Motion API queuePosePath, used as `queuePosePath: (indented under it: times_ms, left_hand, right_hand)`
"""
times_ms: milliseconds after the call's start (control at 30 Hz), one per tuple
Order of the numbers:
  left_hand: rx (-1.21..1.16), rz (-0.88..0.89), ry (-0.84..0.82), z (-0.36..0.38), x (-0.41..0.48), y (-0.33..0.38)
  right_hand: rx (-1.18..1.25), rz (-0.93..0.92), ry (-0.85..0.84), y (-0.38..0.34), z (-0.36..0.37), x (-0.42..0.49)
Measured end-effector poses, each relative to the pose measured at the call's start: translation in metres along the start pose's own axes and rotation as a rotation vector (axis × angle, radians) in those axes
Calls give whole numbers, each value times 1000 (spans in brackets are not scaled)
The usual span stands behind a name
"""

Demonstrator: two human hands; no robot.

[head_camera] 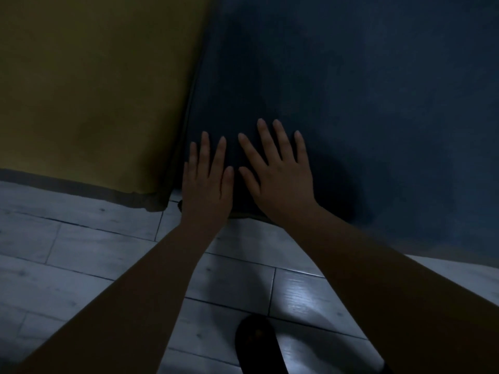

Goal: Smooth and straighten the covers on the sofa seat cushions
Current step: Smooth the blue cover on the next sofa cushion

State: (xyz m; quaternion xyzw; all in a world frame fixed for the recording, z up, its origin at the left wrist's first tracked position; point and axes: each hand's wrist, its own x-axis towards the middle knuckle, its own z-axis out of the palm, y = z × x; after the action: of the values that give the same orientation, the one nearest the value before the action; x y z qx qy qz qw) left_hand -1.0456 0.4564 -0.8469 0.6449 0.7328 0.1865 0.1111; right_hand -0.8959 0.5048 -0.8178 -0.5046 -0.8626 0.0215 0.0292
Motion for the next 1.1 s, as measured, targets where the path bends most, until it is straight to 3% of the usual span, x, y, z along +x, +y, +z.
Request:
queuePosePath:
  times_ms: [167,267,400,533,633,733,933,1100]
  left_hand:
    - [27,-8,-2,3,-34,7]
    - [62,32,47,0,-46,33]
    - [70,117,283,-12,-35,94]
    - [-99,153,480,-1,-27,140]
    - [91,260,339,49,-34,137]
    - [209,226,233,84,-38,120]
    - [151,319,296,65,-38,141]
    - [80,526,427,74,-33,213]
  right_hand:
    - [-41,-57,37,1,6,-33]
    - [33,-46,158,6,-5,-59]
    - [129,-130,445,29,-43,-83]
    - [94,-20,508,77,-51,-105]
    - [-86,59,351,122,-16,-114]
    - [-125,46,224,139,11,-116]
    - [11,31,333,148,-1,-120]
    - [67,170,626,186,-32,-160]
